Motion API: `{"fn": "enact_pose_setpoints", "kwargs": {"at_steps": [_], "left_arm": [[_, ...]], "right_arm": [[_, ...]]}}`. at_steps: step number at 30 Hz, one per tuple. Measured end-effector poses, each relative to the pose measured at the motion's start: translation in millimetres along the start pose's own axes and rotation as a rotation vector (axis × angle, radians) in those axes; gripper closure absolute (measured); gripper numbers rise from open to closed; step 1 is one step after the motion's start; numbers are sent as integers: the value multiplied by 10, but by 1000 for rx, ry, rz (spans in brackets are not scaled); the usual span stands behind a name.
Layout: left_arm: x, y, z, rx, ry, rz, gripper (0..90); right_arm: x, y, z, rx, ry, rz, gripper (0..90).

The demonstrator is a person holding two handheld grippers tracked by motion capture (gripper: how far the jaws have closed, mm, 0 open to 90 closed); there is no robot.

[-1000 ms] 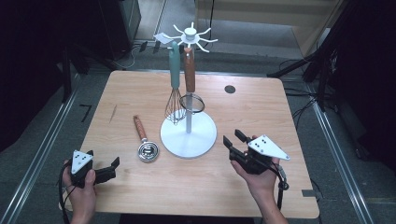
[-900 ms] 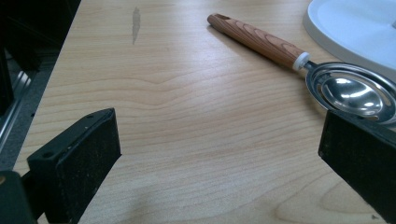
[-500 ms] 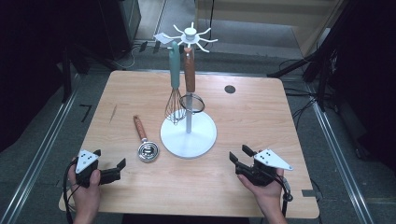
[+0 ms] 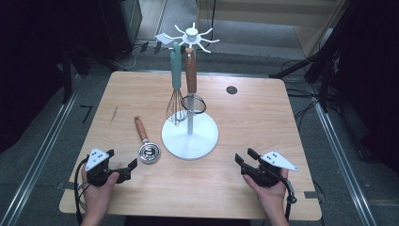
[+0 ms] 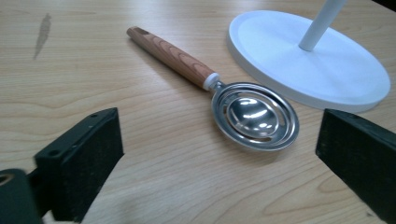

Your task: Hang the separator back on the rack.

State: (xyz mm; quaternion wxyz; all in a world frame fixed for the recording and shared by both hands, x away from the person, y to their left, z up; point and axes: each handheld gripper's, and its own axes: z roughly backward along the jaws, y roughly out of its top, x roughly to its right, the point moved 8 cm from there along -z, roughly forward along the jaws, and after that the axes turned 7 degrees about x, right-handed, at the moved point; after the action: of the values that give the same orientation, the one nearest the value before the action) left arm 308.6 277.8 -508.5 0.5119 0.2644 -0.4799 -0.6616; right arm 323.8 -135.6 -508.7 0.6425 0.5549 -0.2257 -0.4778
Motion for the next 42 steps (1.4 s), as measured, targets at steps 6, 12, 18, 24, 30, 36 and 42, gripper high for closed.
{"fn": "enact_pose_setpoints", "kwargs": {"at_steps": [6, 12, 18, 24, 30, 36, 42], "left_arm": [[-22, 21, -165, -56, 10, -5, 69], [43, -53, -340, -128, 10, -19, 159], [68, -50, -471, -160, 51, -67, 378], [17, -109, -557, -205, 16, -46, 574], [38, -136, -514, -207, -4, -58, 669], [85, -195, -401, -203, -31, -59, 682], [195, -271, -270, -215, -61, -66, 668]], "right_arm": [[-45, -31, -14, -16, -12, 6, 432], [-33, -115, -2, -40, -11, 23, 441], [28, -177, 21, -55, -23, 12, 452], [-9, -201, 15, -66, -8, 22, 453], [-60, -187, -6, -66, 7, 29, 470], [-145, -180, -52, -74, 42, 40, 475], [-183, -184, -84, -77, 60, 48, 481]]}}
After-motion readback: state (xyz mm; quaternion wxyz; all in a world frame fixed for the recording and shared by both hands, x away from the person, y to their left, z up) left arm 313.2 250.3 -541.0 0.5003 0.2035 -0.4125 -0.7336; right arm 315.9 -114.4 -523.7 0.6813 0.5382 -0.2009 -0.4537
